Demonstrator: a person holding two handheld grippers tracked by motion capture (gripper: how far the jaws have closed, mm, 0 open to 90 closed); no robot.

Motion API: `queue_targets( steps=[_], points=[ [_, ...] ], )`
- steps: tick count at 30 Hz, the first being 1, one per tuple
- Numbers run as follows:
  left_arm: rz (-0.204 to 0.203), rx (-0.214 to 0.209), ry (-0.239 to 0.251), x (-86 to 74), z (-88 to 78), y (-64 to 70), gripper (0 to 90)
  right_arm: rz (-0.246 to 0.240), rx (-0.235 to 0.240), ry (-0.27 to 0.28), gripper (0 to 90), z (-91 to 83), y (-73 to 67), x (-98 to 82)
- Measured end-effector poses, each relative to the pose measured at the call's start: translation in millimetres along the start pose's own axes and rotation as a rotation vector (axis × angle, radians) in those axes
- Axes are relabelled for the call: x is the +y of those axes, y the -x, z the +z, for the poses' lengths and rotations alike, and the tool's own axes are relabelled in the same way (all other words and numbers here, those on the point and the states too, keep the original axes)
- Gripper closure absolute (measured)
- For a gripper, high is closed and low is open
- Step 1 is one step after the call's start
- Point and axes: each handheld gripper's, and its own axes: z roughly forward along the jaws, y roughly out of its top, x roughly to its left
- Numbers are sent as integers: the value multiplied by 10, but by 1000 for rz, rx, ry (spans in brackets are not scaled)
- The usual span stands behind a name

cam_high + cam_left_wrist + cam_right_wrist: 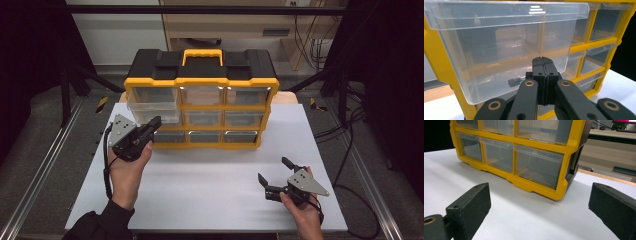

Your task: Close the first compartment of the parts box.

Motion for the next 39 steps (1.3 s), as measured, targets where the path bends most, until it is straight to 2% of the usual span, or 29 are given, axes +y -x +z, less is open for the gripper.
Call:
queue_targets(
  steps=[29,39],
  points=[
    [5,25,-6,-6,77,-56,889,1,4,-2,44,1,-5,0],
    [18,30,-16,10,102,-73,890,3,7,-3,45,1,-4,0]
  ],
)
